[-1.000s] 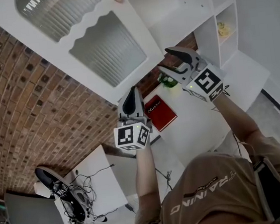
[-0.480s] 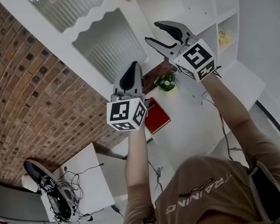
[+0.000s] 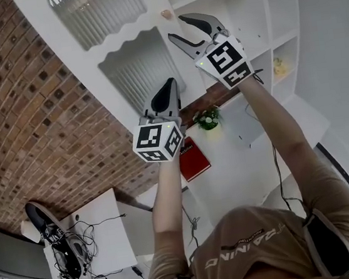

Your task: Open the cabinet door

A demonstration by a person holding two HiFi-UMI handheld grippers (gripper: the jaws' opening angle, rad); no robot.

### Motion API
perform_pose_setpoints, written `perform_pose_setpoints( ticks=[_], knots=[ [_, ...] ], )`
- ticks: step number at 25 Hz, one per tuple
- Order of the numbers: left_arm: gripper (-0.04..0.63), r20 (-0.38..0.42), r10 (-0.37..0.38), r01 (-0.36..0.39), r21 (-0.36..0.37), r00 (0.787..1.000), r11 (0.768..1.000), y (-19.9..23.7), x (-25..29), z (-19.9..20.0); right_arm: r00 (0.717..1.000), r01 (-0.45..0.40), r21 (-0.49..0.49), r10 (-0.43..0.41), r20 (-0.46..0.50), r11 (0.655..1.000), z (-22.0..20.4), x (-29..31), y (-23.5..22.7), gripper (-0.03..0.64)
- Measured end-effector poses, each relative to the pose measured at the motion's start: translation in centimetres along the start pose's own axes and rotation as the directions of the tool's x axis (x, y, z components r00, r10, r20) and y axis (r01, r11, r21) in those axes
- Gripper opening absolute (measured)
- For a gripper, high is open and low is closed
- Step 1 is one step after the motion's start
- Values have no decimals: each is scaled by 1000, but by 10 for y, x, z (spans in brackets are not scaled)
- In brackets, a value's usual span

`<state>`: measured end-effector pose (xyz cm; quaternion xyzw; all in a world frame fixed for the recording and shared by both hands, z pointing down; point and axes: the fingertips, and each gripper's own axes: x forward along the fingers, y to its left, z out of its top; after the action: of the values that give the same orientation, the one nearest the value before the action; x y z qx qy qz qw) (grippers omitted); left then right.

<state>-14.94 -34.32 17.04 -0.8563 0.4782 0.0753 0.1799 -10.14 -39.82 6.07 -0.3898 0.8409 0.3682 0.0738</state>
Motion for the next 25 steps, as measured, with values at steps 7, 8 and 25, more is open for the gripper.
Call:
perform_pose_setpoints(
  ticks=[7,8,25],
  knots=[
    [9,5,8,-8,-4,1000,1000,4,5,-3,1000,12,43,-12,10,999,5,20,-20,182],
    [9,4,15,-15,-3,1000,1000,4,3,-5,1000,13,44,-14,19,999,9,22,-23,174],
    [9,-17,77,-78,-60,997,995,15,-26,-34,997,22,67,-17,-71,998,11,46,-25,87]
  ],
)
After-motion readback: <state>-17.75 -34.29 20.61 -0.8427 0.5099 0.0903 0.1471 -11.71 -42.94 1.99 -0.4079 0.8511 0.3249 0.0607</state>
